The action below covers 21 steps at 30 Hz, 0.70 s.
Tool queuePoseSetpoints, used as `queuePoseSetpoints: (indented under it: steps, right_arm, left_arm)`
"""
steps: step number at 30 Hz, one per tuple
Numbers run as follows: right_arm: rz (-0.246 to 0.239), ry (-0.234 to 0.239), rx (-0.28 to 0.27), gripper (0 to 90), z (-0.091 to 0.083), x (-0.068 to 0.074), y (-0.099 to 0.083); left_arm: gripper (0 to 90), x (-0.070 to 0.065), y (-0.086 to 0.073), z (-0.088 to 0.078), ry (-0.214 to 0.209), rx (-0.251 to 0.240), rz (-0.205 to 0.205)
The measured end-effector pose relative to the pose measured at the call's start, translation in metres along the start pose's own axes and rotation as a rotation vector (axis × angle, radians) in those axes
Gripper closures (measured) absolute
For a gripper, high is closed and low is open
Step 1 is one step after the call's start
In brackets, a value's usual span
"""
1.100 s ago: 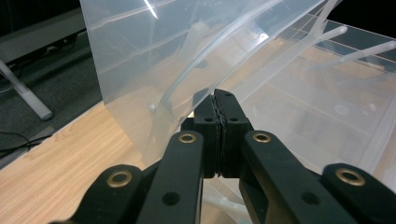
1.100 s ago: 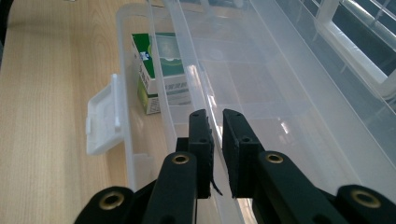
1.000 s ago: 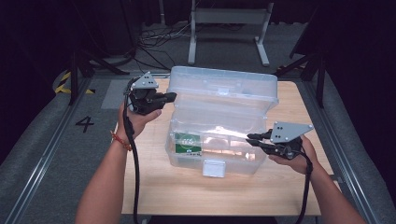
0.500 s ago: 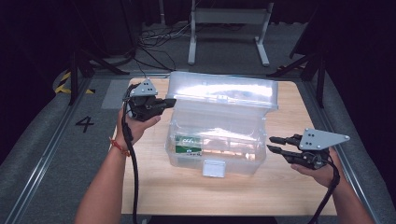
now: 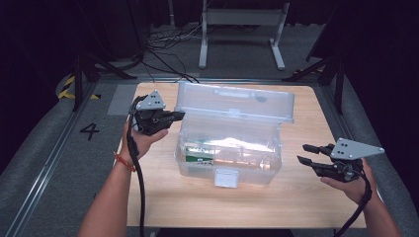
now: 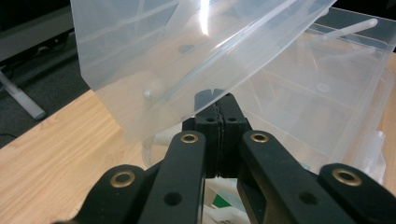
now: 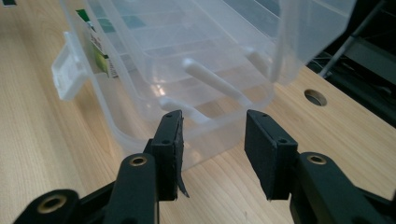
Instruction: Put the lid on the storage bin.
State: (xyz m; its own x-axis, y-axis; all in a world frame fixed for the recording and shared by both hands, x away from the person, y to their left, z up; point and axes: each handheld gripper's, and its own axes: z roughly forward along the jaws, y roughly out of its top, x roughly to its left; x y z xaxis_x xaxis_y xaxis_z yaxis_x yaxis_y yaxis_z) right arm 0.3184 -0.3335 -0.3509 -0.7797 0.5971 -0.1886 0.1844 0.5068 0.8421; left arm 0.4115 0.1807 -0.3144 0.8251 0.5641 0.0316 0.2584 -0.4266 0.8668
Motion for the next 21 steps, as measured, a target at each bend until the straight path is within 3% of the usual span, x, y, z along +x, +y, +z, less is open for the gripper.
queuePoseSetpoints:
  steps: [4,8,15,21]
  right_arm:
    - [0.038,-0.03,0.015,57.5,-0.002,-0.007,-0.013]
    - [0.079,-0.065,0.064,56.9,0.007,-0.011,-0.029]
    - [0.122,-0.056,0.087,56.8,0.02,-0.013,-0.048]
    - [0.123,-0.049,0.097,56.6,0.024,-0.012,-0.05]
  left_arm:
    - [89.9,-0.003,-0.002,-0.001,0.003,0.02,0.014]
    - [90.0,-0.011,-0.006,-0.002,-0.01,0.032,0.011]
    - [90.0,-0.017,-0.018,-0.001,-0.017,0.054,0.019]
    - [90.0,-0.019,-0.026,-0.003,-0.021,0.066,0.028]
